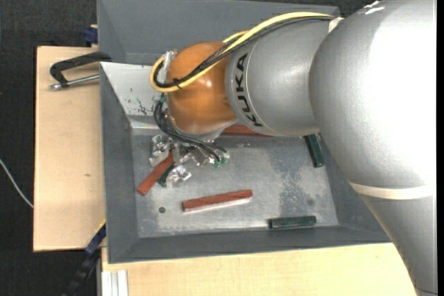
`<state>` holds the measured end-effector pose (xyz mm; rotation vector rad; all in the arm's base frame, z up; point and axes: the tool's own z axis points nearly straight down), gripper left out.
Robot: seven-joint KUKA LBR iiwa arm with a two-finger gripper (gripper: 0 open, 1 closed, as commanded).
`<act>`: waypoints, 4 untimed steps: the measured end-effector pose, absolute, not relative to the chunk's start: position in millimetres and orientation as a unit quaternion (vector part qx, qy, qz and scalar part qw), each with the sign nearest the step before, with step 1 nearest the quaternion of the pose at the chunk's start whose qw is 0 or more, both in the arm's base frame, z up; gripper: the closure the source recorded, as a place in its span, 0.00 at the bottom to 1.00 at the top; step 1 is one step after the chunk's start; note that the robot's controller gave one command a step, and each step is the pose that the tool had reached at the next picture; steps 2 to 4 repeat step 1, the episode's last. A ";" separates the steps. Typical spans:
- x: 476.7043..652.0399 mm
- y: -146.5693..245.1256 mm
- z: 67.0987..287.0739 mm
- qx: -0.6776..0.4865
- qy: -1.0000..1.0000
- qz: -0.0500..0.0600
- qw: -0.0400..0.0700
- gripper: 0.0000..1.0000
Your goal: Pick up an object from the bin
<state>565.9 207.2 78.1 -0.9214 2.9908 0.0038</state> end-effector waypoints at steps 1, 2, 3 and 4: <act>576.0 230.1 233.5 -0.303 0.953 0.001 0.006 1.00; 576.0 230.1 233.5 -0.303 0.953 0.001 0.006 1.00; 576.0 230.1 233.5 -0.303 0.953 0.001 0.006 1.00; 576.0 230.1 233.5 -0.303 0.953 0.001 0.006 1.00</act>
Offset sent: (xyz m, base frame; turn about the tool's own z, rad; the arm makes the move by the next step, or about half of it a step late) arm 0.0000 0.0000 0.0000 0.0000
